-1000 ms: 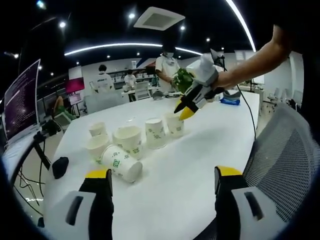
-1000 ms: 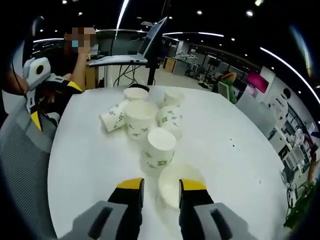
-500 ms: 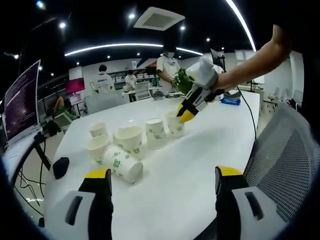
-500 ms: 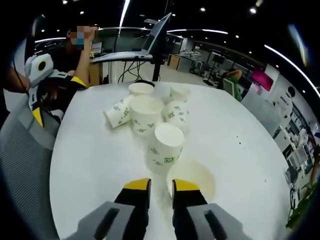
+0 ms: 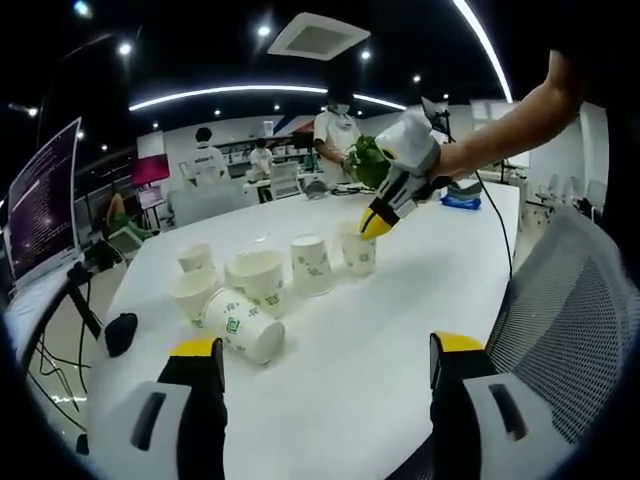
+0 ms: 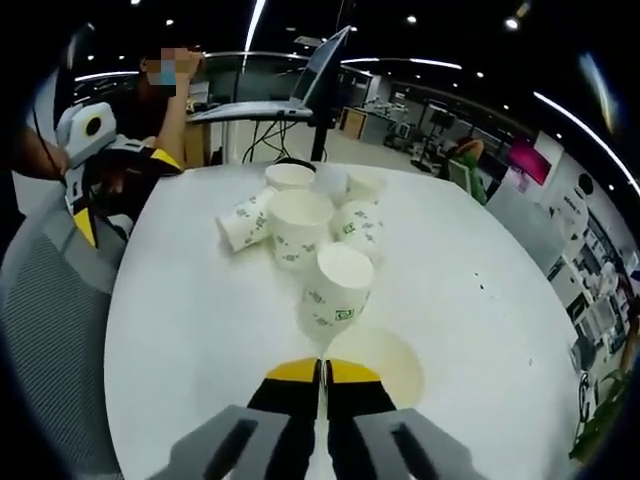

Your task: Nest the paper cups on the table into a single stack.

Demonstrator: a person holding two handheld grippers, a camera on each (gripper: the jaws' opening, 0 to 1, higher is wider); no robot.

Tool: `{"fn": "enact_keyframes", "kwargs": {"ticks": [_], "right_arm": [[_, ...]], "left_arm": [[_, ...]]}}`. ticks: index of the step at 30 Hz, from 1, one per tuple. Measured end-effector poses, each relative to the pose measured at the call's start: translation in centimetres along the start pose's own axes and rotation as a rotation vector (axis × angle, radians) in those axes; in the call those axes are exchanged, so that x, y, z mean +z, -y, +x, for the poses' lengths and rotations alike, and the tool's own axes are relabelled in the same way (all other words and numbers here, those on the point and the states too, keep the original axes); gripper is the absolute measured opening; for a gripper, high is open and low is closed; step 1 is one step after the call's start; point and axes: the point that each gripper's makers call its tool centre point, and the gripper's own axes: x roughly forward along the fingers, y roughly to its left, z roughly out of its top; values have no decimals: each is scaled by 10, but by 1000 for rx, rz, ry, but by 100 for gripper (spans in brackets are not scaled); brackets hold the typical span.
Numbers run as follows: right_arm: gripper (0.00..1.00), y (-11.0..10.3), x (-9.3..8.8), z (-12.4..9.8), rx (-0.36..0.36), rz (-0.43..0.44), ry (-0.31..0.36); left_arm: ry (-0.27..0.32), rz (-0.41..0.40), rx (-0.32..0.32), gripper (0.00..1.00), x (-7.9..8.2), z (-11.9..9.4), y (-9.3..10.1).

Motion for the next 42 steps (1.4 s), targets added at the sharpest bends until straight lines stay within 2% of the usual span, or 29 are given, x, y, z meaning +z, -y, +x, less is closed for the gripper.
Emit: {"fn": "enact_keyframes", "kwargs": {"ticks": [8,16,32,42], "right_arm": [[0,-12,0,-13,0,-24,-4],[0,-44,11,-28,33,-45,29],[0,-89,24,-28,114,-102,38],[0,-110,19,-29,151,-137,22]], "left_arm": [[-8,4,-24,83,-2,1,4],[-10,7,-36,84,-1,2,7],[11,23,-51,87,4,2,11],[7,40,-45,87,5,2,12]]}}
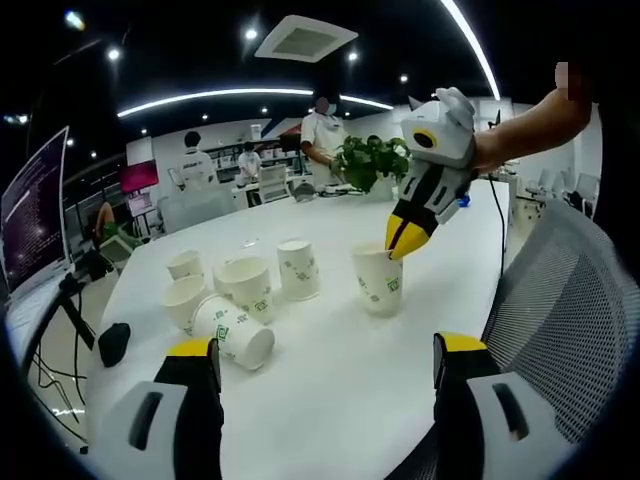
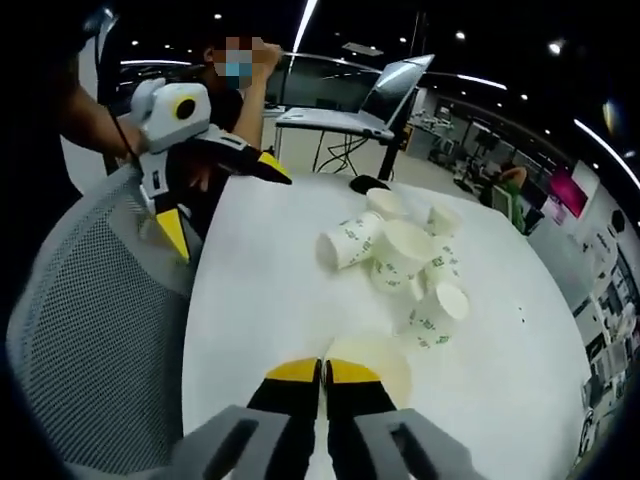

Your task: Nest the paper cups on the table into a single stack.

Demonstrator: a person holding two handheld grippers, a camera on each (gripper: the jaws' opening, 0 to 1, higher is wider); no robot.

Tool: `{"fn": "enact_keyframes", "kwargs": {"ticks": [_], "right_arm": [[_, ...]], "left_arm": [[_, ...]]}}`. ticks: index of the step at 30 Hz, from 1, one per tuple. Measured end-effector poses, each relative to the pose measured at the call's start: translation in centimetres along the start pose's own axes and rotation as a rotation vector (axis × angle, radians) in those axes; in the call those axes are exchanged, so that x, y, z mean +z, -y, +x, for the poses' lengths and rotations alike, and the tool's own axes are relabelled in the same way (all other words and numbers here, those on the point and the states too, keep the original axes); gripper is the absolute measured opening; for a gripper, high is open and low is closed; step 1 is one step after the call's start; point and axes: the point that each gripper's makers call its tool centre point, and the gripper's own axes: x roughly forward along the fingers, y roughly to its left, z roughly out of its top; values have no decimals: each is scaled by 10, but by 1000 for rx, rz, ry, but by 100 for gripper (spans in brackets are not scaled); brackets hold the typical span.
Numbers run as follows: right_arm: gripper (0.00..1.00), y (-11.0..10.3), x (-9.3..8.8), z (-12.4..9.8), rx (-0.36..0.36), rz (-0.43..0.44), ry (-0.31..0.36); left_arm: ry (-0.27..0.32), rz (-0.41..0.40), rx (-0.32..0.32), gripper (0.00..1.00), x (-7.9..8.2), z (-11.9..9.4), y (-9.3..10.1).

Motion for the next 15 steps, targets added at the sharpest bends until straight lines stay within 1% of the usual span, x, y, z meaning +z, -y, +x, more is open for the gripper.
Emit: {"fn": "enact_keyframes", "kwargs": {"ticks": [5,15], "right_arm": [[0,-7,-6,1,6,-10,4],[1,-18,-2,7,24,0,19]], "left_arm": [[-5,9,-5,87,0,1,1],[3,-3,-2,87,0,0,0]]}}
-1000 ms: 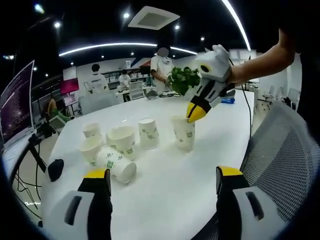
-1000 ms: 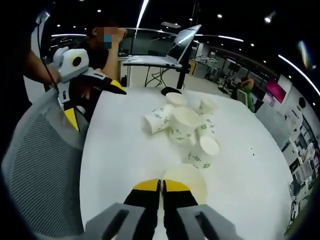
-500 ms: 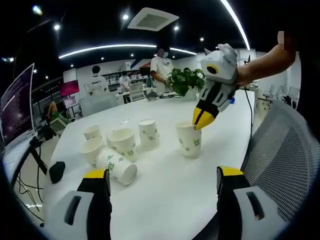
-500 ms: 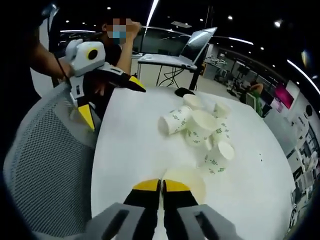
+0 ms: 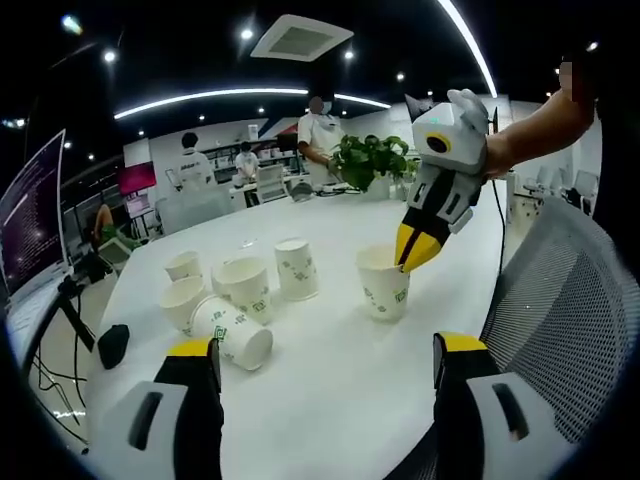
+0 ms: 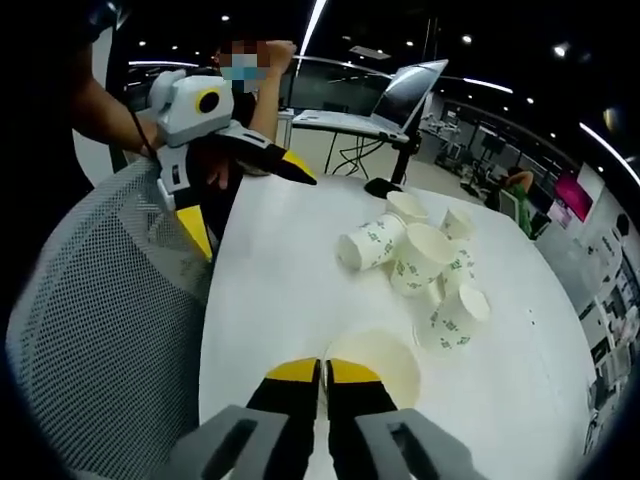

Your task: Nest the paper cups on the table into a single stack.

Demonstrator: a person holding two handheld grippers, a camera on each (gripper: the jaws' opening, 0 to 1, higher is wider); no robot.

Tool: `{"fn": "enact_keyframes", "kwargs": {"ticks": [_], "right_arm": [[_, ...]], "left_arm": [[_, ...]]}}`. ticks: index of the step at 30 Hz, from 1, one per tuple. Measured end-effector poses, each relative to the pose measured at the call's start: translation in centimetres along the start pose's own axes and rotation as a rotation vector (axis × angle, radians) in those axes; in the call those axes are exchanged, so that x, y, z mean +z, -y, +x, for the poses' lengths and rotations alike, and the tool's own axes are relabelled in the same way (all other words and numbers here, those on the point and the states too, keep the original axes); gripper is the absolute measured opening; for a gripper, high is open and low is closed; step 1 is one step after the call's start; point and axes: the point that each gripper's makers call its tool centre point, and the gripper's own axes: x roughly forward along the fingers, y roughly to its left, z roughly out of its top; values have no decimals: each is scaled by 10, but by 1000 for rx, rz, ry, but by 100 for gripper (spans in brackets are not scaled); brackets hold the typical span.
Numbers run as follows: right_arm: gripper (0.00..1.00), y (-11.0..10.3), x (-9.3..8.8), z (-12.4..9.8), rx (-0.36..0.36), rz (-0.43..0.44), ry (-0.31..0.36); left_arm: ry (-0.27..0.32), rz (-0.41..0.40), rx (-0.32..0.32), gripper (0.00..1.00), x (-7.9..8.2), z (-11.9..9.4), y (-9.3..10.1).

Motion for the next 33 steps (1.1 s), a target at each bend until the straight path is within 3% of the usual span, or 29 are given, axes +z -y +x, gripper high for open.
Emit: {"fn": "enact_keyframes", "kwargs": {"ticks": [4,11,14,19,23,28,33], "right_arm": [[4,-1,2,1,-5,8,9],[22,3,4,-6,-64,33,37],[22,2,2,-10,-75,35,35],[31,6,-2,-22,-137,106,67],[34,6,-8,-29,-163,186,105],[46,15,-21,-41,-270,276,149],[65,23,-37,-57,-365,407,192]], "left_arm": [[4,-8,-3,87,-1,0,-1],[2,-35,-18,89,1,1,3],[-2,-38,-33,91,1,2,7],[-11,-42,-53,91,3,3,10],[-8,-66,-43,84,5,3,2],[11,-66,-38,77,17,11,-12],[37,-65,-29,66,32,26,-28]]}}
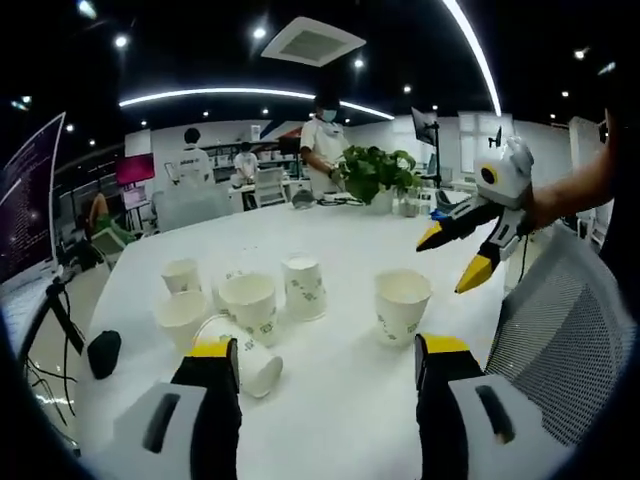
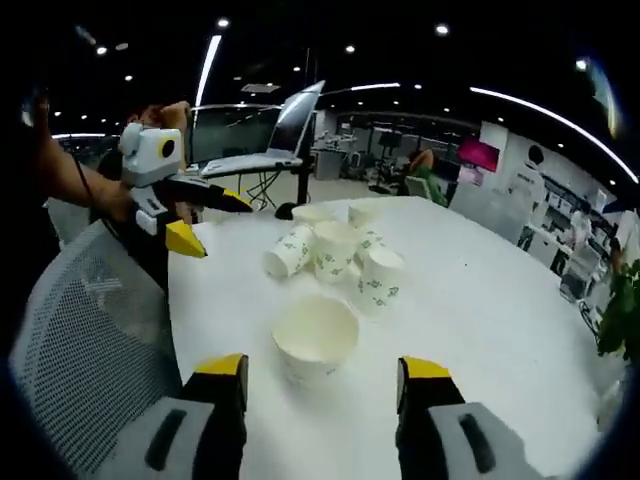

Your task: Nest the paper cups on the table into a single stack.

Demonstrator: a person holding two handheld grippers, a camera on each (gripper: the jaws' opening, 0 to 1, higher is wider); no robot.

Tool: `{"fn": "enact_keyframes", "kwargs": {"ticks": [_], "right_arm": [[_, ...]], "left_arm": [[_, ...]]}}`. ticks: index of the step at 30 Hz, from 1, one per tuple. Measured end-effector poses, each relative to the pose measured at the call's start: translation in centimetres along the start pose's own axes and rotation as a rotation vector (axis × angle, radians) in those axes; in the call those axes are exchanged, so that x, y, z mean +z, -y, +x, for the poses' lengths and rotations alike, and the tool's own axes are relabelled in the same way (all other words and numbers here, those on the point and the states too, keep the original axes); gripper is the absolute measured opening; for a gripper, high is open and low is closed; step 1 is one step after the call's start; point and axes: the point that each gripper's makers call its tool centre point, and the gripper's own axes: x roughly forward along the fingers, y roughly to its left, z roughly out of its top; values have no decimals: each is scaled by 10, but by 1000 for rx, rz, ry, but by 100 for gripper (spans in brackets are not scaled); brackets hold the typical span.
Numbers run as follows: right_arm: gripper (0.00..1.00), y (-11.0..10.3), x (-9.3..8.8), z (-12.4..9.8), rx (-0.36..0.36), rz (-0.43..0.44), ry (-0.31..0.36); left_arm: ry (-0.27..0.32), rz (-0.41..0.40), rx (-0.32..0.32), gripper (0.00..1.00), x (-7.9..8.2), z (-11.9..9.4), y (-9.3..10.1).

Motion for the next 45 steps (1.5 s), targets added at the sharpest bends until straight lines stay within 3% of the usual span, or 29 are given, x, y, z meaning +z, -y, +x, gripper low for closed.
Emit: {"fn": "enact_keyframes", "kwargs": {"ticks": [5,13,22,27,31,40,43,45], "right_arm": [[70,10,-6,-13,-35,121,31],[78,18,-11,-31,-103,134,72],[94,17,-6,-41,-132,118,68],[94,24,-1,-56,-189,117,110],[98,26,-5,-63,-205,101,93],[100,15,-16,-60,-211,237,147],[100,13,-13,-57,-212,173,139],[100,12,-11,-56,-216,178,145]], "left_arm": [[13,-7,-10,49,14,19,-12],[38,37,-20,41,36,47,-31],[-34,39,-29,33,24,79,-54],[-80,46,-39,27,18,93,-61],[-93,55,-46,24,20,102,-62],[-197,81,-86,18,4,117,-58],[-217,83,-90,18,-1,119,-58],[-236,93,-96,17,-4,120,-56]]}}
